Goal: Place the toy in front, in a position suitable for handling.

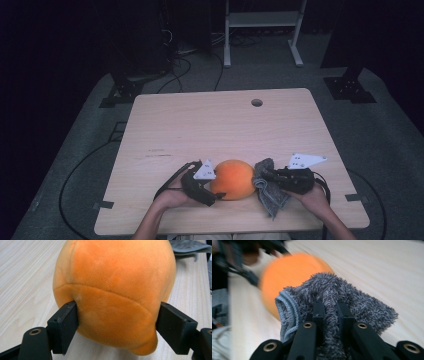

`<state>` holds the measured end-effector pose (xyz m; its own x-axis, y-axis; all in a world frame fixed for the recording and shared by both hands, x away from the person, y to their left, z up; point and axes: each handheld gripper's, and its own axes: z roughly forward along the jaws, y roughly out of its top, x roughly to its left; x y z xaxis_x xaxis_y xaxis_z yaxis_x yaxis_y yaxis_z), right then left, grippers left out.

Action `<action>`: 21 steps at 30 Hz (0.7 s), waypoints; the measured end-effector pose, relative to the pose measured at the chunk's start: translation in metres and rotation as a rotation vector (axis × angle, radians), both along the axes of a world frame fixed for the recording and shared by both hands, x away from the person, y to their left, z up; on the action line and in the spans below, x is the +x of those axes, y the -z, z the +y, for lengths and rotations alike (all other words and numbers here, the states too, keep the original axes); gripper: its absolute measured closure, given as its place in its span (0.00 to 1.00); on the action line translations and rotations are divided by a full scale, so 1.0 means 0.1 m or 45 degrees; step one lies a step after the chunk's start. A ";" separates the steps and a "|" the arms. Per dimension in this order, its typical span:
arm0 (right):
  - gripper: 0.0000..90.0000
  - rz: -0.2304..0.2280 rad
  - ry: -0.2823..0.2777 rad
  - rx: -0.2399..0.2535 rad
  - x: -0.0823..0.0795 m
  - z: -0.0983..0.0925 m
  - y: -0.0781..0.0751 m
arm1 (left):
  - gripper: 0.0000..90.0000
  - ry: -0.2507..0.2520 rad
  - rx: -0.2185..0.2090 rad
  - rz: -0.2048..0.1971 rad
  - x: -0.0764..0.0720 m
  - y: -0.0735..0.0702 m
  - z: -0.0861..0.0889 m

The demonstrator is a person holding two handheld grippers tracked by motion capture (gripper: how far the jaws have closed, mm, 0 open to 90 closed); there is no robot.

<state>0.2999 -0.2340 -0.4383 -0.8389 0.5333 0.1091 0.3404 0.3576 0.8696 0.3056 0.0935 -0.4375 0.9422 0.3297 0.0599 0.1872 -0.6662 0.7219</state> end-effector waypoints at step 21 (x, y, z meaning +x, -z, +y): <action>0.88 0.040 0.026 -0.070 0.02 0.04 0.04 | 0.24 0.042 0.014 -0.020 -0.03 -0.01 0.00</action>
<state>0.3019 -0.2304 -0.4421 -0.8243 0.5562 0.1054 0.3752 0.3973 0.8375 0.3030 0.0935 -0.4369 0.9515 0.2975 0.0787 0.1533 -0.6800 0.7170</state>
